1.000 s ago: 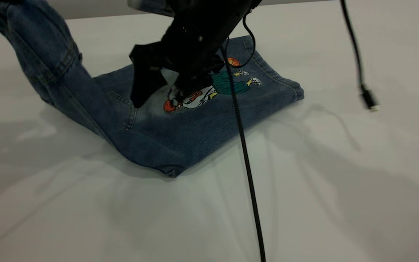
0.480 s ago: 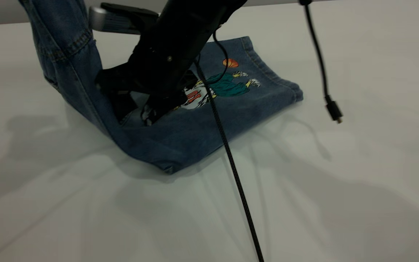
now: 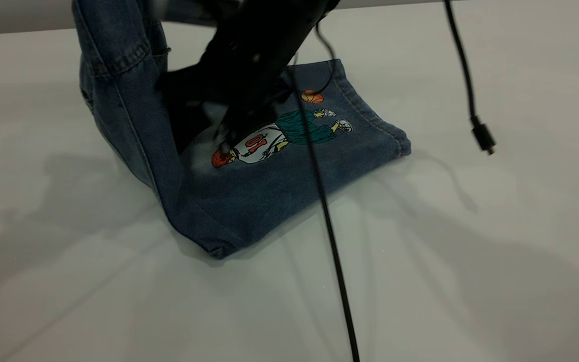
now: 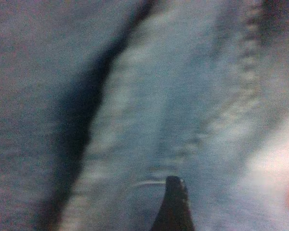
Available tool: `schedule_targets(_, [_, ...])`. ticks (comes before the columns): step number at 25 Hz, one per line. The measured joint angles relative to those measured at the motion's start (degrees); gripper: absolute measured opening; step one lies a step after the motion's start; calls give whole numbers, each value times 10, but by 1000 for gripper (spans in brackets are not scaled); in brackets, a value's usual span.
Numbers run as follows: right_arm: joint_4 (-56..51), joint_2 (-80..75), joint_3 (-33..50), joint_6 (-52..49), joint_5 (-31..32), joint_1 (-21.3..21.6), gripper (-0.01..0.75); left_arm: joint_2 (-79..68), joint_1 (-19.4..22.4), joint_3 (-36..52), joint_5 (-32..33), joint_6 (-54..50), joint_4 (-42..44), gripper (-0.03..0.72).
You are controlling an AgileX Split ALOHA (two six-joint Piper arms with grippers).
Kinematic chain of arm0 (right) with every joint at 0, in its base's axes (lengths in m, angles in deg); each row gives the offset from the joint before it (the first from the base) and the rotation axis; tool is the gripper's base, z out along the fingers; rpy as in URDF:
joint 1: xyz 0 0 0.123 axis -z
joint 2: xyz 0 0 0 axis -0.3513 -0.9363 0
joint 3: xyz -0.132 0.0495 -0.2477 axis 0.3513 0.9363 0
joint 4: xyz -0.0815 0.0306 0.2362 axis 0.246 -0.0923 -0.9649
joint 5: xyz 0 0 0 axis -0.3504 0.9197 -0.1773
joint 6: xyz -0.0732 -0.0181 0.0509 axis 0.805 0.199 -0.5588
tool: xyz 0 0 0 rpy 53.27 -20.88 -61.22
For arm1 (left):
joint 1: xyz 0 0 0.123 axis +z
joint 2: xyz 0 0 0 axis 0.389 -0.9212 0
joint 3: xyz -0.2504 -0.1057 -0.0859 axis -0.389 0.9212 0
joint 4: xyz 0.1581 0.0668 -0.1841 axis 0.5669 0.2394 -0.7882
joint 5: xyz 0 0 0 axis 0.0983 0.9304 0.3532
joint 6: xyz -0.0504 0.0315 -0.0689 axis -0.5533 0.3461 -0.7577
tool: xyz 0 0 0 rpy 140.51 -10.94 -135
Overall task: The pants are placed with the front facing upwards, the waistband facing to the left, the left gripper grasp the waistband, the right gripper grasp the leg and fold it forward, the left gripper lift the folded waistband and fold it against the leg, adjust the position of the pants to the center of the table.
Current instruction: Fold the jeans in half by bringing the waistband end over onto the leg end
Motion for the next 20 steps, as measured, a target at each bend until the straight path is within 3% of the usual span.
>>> schedule_targets(10, [11,54,0,-1,1,91,500,0,-8,0,-3,0,-16,113])
schedule_targets(20, [11,176,0,-1,33,192,494,-40,-128,0,-121,37,-57,113])
